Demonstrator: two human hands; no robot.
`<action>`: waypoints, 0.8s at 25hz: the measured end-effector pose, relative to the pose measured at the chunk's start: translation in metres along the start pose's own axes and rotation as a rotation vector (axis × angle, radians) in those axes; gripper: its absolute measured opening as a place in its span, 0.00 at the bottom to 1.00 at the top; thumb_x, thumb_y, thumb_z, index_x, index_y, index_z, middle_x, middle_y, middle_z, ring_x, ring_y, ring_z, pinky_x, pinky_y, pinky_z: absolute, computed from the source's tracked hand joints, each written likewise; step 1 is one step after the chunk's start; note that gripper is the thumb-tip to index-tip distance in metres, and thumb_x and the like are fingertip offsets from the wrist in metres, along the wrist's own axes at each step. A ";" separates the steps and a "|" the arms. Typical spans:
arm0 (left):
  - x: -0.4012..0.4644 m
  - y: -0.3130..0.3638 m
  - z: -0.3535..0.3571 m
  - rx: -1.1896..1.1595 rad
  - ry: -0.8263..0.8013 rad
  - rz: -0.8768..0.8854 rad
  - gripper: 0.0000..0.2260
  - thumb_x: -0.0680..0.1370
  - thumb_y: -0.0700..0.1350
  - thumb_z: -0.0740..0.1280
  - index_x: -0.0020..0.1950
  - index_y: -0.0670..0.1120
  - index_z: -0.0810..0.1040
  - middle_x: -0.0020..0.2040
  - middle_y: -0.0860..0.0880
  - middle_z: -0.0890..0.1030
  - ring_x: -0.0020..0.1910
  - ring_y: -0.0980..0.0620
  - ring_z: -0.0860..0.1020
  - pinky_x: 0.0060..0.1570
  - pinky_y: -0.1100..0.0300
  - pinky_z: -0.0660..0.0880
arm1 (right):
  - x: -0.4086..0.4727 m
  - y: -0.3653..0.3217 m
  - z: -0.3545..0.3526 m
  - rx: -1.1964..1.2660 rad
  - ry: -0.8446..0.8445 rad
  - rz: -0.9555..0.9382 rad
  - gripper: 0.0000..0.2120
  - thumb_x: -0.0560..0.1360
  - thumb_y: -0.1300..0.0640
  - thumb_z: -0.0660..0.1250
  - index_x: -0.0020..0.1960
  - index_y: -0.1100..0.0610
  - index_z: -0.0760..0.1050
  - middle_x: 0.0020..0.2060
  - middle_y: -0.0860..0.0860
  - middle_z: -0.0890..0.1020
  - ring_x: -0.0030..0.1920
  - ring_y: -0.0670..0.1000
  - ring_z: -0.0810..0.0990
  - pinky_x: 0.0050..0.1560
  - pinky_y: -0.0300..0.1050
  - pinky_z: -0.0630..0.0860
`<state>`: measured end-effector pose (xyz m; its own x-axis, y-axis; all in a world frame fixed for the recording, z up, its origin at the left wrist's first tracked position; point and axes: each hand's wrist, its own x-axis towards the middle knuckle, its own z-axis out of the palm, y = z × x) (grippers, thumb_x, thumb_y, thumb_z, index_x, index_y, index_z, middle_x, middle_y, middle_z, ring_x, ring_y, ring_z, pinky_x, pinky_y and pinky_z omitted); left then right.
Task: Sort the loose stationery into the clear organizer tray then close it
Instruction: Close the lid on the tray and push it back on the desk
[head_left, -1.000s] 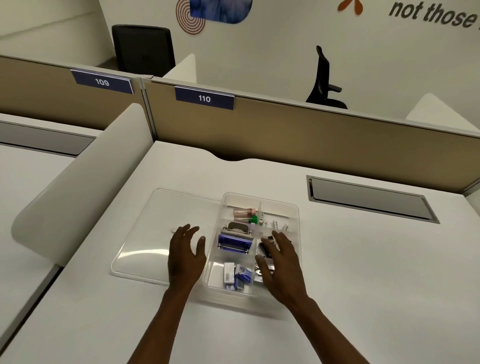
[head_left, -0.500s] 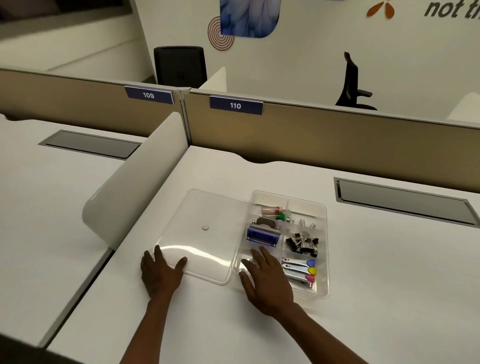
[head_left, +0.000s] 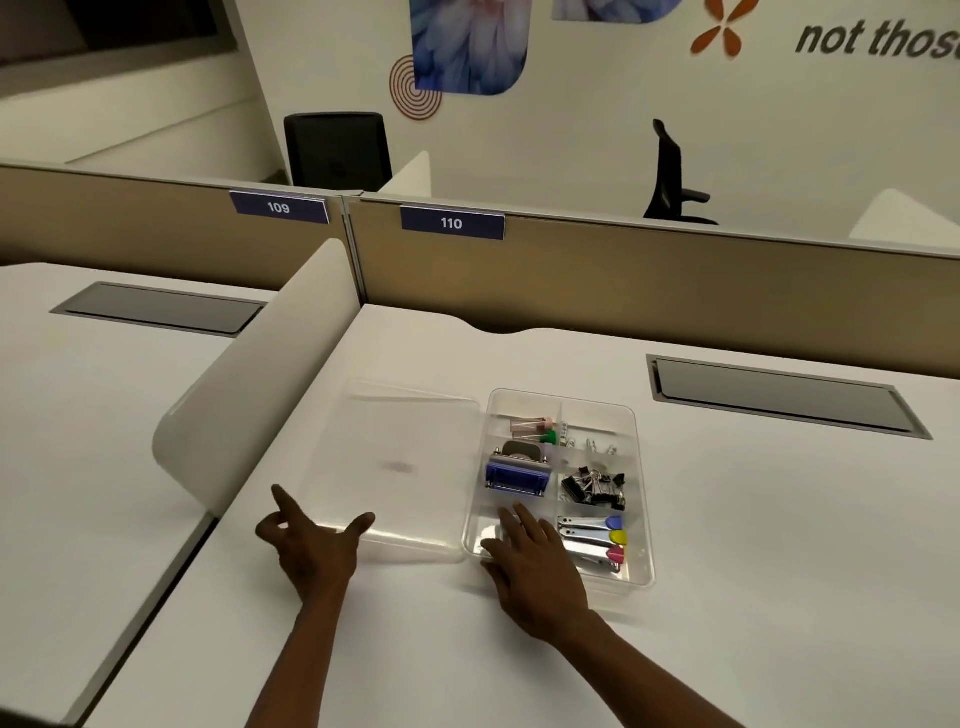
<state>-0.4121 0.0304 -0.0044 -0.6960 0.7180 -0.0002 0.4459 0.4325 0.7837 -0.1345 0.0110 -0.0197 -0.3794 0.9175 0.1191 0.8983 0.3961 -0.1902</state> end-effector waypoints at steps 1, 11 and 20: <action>-0.001 -0.002 0.001 0.010 -0.015 -0.025 0.58 0.62 0.47 0.83 0.80 0.47 0.48 0.68 0.38 0.59 0.46 0.39 0.75 0.56 0.42 0.74 | 0.000 0.001 0.000 -0.005 -0.014 -0.002 0.17 0.80 0.43 0.60 0.66 0.46 0.75 0.77 0.55 0.65 0.80 0.58 0.57 0.76 0.59 0.58; -0.007 -0.013 0.015 0.297 -0.090 -0.054 0.42 0.66 0.54 0.79 0.75 0.43 0.65 0.71 0.34 0.61 0.70 0.32 0.59 0.66 0.37 0.63 | -0.009 -0.003 0.008 -0.003 -0.054 0.015 0.26 0.77 0.58 0.67 0.73 0.45 0.68 0.80 0.54 0.57 0.81 0.59 0.47 0.77 0.65 0.54; -0.074 0.053 0.070 0.009 -0.612 0.402 0.33 0.74 0.64 0.66 0.76 0.51 0.66 0.77 0.49 0.65 0.78 0.50 0.58 0.73 0.55 0.58 | -0.040 0.067 -0.022 0.047 0.156 0.547 0.36 0.76 0.28 0.50 0.79 0.46 0.60 0.81 0.52 0.45 0.81 0.57 0.41 0.78 0.64 0.51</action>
<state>-0.2979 0.0383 -0.0061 -0.0400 0.9972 -0.0627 0.6068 0.0741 0.7914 -0.0541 0.0006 -0.0158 0.1785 0.9750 0.1326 0.9427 -0.1308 -0.3070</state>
